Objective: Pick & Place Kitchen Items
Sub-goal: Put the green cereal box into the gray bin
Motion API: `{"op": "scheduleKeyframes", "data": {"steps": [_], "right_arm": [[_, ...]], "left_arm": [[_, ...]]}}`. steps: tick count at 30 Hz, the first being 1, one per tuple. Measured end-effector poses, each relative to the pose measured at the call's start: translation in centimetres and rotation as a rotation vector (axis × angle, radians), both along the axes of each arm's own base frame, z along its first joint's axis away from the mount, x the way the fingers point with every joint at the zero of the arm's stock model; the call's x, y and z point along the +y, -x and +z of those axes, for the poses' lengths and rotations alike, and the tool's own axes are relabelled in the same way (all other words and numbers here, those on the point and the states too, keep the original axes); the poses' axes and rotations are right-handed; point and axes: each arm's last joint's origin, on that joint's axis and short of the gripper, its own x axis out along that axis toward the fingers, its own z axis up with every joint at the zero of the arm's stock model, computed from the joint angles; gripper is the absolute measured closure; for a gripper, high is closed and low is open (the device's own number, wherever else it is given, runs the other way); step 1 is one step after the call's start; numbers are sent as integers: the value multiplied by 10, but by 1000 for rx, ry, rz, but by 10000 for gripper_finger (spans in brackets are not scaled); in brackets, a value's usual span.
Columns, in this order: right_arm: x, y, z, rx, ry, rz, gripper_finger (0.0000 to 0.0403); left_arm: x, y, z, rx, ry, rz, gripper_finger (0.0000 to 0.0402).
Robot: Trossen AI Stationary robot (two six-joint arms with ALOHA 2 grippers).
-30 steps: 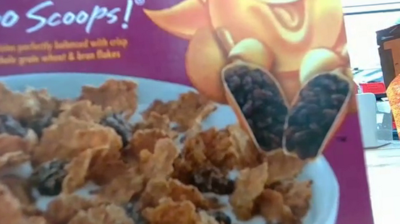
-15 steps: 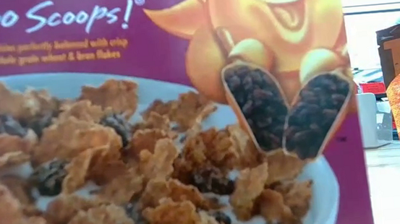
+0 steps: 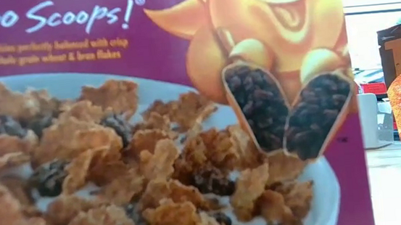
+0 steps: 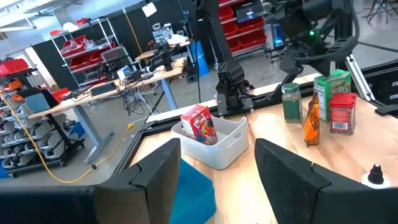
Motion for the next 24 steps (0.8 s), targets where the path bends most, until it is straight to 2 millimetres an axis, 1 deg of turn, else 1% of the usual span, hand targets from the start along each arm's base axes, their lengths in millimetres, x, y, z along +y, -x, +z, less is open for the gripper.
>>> {"op": "scheduleKeyframes", "data": {"steps": [7,11,15,20,24], "right_arm": [[-17,7,19,-52,-27,-24,401],[-22,9,25,-127,15,-45,401],[-23,9,26,-160,45,-53,402],[-24,9,22,-132,78,-36,402],[-31,8,20,-191,189,-44,402]], "left_arm": [[0,0,0,0,0,0,187],[0,0,0,0,0,0,187],[0,0,0,0,0,0,187],[0,0,0,-3,37,2,187],[0,0,0,-3,38,2,187]]}}
